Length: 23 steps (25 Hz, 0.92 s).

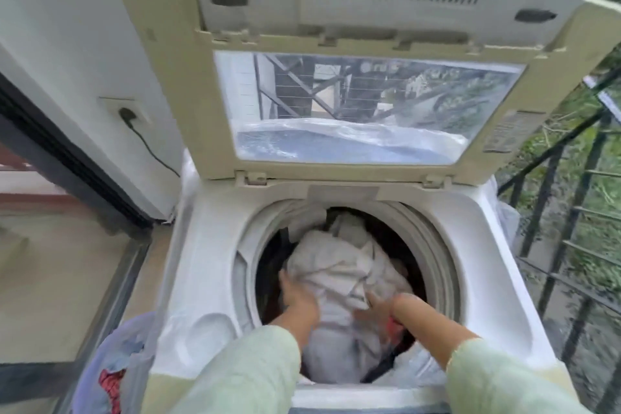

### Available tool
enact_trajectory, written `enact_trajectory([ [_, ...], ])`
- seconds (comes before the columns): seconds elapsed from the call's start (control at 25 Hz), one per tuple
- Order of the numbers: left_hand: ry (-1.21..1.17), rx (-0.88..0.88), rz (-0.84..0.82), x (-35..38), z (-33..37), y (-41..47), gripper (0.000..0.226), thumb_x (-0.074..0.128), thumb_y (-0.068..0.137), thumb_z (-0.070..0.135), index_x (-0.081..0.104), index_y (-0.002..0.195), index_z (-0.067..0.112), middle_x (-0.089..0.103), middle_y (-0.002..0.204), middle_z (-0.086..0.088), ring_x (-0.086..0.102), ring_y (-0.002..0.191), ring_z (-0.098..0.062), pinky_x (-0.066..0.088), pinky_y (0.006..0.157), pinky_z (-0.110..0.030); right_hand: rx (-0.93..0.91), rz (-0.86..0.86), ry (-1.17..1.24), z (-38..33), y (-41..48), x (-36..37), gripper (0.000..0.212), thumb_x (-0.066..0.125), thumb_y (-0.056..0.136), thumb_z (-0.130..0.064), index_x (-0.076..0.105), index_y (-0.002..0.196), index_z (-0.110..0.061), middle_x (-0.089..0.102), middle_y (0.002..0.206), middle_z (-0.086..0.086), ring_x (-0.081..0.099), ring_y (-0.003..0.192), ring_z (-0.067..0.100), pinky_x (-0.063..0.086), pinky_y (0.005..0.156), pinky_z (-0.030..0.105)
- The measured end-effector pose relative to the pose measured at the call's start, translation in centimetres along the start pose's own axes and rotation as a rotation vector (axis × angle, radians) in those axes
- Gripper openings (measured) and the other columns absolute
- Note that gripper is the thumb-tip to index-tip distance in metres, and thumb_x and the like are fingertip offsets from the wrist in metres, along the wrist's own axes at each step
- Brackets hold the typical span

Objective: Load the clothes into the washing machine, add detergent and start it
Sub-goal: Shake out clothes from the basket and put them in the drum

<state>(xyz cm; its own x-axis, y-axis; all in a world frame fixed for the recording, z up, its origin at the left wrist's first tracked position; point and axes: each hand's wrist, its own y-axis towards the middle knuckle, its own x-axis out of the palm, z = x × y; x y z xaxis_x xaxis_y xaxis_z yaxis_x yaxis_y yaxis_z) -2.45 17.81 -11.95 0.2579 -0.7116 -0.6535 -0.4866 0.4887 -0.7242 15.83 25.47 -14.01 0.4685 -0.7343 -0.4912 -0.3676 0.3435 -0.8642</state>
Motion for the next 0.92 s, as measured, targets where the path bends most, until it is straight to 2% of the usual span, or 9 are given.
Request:
enact_trajectory([
  [0.04, 0.041, -0.018, -0.197, 2.0, 0.0, 1.1, 0.05, 0.027, 0.102, 0.031, 0.025, 0.147, 0.01, 0.022, 0.155, -0.009, 0.02, 0.141, -0.031, 0.016, 0.115, -0.048, 0.023, 0.007, -0.069, -1.0, -1.1, -1.1, 0.123, 0.076, 0.039, -0.071, 0.033, 0.143, -0.02, 0.036, 0.148, 0.016, 0.055, 0.117, 0.022, 0.052, 0.089, 0.031],
  [0.12, 0.257, 0.157, -0.446, 1.1, -1.9, 0.3, 0.049, 0.041, 0.097, 0.039, 0.045, 0.136, 0.01, 0.044, 0.143, -0.009, 0.043, 0.128, -0.031, 0.034, 0.107, -0.046, -0.065, -0.024, 0.144, -4.2, -4.2, -4.8, 0.046, 0.064, 0.083, -0.026, 0.056, 0.126, -0.013, 0.057, 0.129, 0.014, 0.059, 0.099, 0.021, 0.056, 0.068, 0.023],
  [0.16, 0.241, 0.256, -0.451, 0.5, -2.2, 0.5, 0.048, 0.048, 0.093, 0.042, 0.054, 0.127, 0.01, 0.054, 0.133, -0.01, 0.052, 0.119, -0.03, 0.041, 0.101, -0.041, -0.164, 0.072, 0.18, -4.3, -4.3, -5.9, 0.035, 0.056, 0.086, -0.015, 0.06, 0.12, -0.014, 0.061, 0.121, 0.013, 0.06, 0.093, 0.022, 0.056, 0.064, 0.024],
  [0.2, 0.217, 0.331, -0.34, -0.6, -2.4, 0.7, 0.042, 0.052, 0.09, 0.043, 0.06, 0.117, 0.012, 0.061, 0.121, -0.009, 0.057, 0.111, -0.027, 0.045, 0.092, -0.037, -0.172, 0.289, 0.138, -4.1, -4.6, -7.3, 0.036, 0.055, 0.085, -0.016, 0.058, 0.121, -0.016, 0.061, 0.121, 0.012, 0.059, 0.098, 0.024, 0.056, 0.073, 0.03],
  [0.28, 0.029, 0.401, 0.263, -3.7, -2.2, 0.4, 0.028, 0.058, 0.085, 0.038, 0.057, 0.103, 0.016, 0.059, 0.102, -0.003, 0.056, 0.101, -0.024, 0.044, 0.077, -0.032, -0.054, 0.662, -0.036, -2.4, -2.8, -8.5, 0.068, 0.064, 0.081, -0.023, 0.032, 0.141, -0.024, 0.037, 0.144, 0.01, 0.04, 0.128, 0.031, 0.043, 0.1, 0.043],
  [0.36, -0.099, 0.445, 0.557, -5.6, -0.4, -0.2, 0.062, 0.067, 0.076, 0.045, 0.041, 0.126, 0.019, 0.048, 0.125, -0.006, 0.044, 0.12, -0.029, 0.039, 0.091, -0.044, 0.063, 0.507, -0.137, -1.5, -0.2, -6.8, 0.115, 0.076, 0.071, -0.03, -0.01, 0.147, -0.03, -0.009, 0.157, 0.008, 0.003, 0.143, 0.037, 0.021, 0.109, 0.06],
  [0.52, 0.051, 0.417, -0.085, -0.6, 3.2, 3.8, 0.139, 0.085, 0.06, 0.042, -0.026, 0.143, 0.034, -0.024, 0.155, -0.003, -0.014, 0.142, -0.038, 0.008, 0.103, -0.074, 0.018, 0.207, -0.159, -0.3, 5.0, -1.5, 0.14, 0.084, 0.063, -0.032, -0.035, 0.137, -0.036, -0.04, 0.148, 0.001, -0.015, 0.141, 0.041, 0.019, 0.108, 0.064],
  [0.76, -0.03, 0.235, -0.234, 10.5, 4.1, 12.5, 0.122, 0.077, 0.076, 0.022, -0.025, 0.139, 0.044, -0.04, 0.148, 0.003, -0.022, 0.139, -0.04, 0.016, 0.098, -0.076, 0.037, 0.162, -0.056, -1.1, 13.5, 5.7, 0.107, 0.058, 0.088, -0.012, -0.033, 0.137, -0.039, -0.048, 0.141, -0.005, -0.011, 0.141, 0.045, 0.033, 0.105, 0.058],
  [0.92, -0.046, 0.264, -0.27, 9.9, 5.6, 18.4, 0.147, 0.089, 0.053, 0.043, -0.031, 0.138, 0.042, -0.042, 0.146, 0.006, -0.024, 0.139, -0.039, 0.018, 0.098, -0.076, 0.058, 0.101, -0.061, 0.4, 19.6, 3.9, 0.11, 0.062, 0.086, -0.013, -0.032, 0.137, -0.041, -0.044, 0.145, -0.005, -0.003, 0.142, 0.043, 0.03, 0.107, 0.058],
])
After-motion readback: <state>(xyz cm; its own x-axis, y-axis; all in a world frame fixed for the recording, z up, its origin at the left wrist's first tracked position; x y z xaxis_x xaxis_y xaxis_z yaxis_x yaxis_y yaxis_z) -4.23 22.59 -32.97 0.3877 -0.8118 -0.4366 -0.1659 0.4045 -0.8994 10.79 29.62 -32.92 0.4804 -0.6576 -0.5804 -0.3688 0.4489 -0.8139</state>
